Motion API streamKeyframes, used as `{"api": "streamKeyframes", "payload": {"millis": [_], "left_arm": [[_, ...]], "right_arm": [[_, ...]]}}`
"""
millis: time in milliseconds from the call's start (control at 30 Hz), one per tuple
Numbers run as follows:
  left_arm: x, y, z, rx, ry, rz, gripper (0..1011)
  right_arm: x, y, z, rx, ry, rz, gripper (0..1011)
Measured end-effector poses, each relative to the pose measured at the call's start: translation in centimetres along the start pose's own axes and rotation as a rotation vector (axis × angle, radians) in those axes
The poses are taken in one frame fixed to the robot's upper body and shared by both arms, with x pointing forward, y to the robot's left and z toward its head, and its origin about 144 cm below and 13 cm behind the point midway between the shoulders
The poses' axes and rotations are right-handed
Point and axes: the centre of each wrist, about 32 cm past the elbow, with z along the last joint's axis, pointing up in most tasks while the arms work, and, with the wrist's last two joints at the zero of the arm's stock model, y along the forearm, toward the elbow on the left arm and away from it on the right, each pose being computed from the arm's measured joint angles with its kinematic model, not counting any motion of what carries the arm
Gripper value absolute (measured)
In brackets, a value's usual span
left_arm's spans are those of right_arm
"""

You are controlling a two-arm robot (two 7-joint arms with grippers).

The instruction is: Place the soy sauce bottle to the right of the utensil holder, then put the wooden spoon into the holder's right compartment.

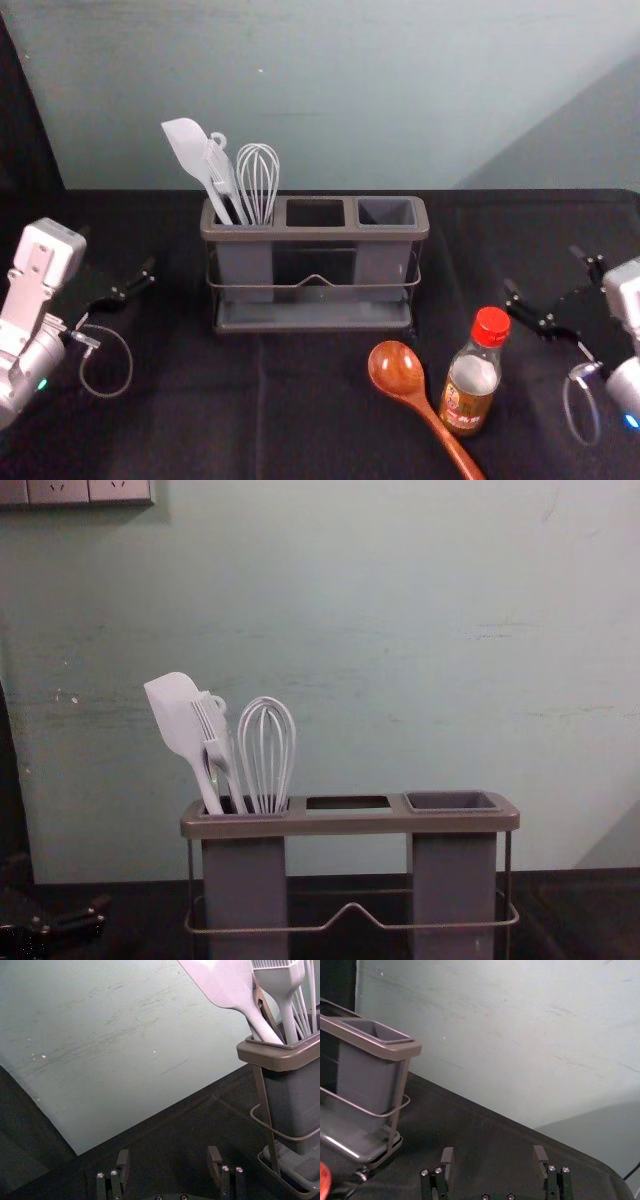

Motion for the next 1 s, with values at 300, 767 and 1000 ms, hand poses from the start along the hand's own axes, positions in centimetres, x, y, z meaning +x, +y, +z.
{"api": "streamKeyframes", "payload": {"millis": [300, 767, 1000], "left_arm": [[0.0, 0.0, 0.0, 0.000, 0.000, 0.000, 1011], [0.0, 0.0, 0.0, 0.000, 0.000, 0.000, 1012], [0.0, 0.0, 0.0, 0.000, 0.000, 0.000, 1012]], "right_arm": [[0.4, -4.0, 0.2, 0.022, 0.009, -0.004, 1003], [1.5, -9.5, 1.2, 0.099, 0.148, 0.142, 1002], [1.4, -10.2, 1.3, 0.144, 0.237, 0.261, 1003]]}}
